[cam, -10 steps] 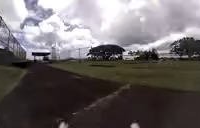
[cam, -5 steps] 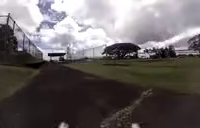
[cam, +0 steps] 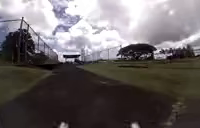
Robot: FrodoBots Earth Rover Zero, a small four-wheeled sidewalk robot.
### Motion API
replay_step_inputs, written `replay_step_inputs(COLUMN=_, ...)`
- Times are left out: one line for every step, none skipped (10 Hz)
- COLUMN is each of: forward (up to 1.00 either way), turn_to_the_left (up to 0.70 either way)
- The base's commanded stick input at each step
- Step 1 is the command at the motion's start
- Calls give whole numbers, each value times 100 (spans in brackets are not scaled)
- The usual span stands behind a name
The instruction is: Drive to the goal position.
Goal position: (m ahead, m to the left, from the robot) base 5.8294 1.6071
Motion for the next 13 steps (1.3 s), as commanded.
replay_step_inputs(forward=85, turn_to_the_left=27)
replay_step_inputs(forward=85, turn_to_the_left=27)
replay_step_inputs(forward=85, turn_to_the_left=18)
replay_step_inputs(forward=85, turn_to_the_left=5)
replay_step_inputs(forward=85, turn_to_the_left=0)
replay_step_inputs(forward=85, turn_to_the_left=0)
replay_step_inputs(forward=85, turn_to_the_left=0)
replay_step_inputs(forward=85, turn_to_the_left=0)
replay_step_inputs(forward=85, turn_to_the_left=0)
replay_step_inputs(forward=85, turn_to_the_left=0)
replay_step_inputs(forward=85, turn_to_the_left=0)
replay_step_inputs(forward=85, turn_to_the_left=0)
replay_step_inputs(forward=85, turn_to_the_left=0)
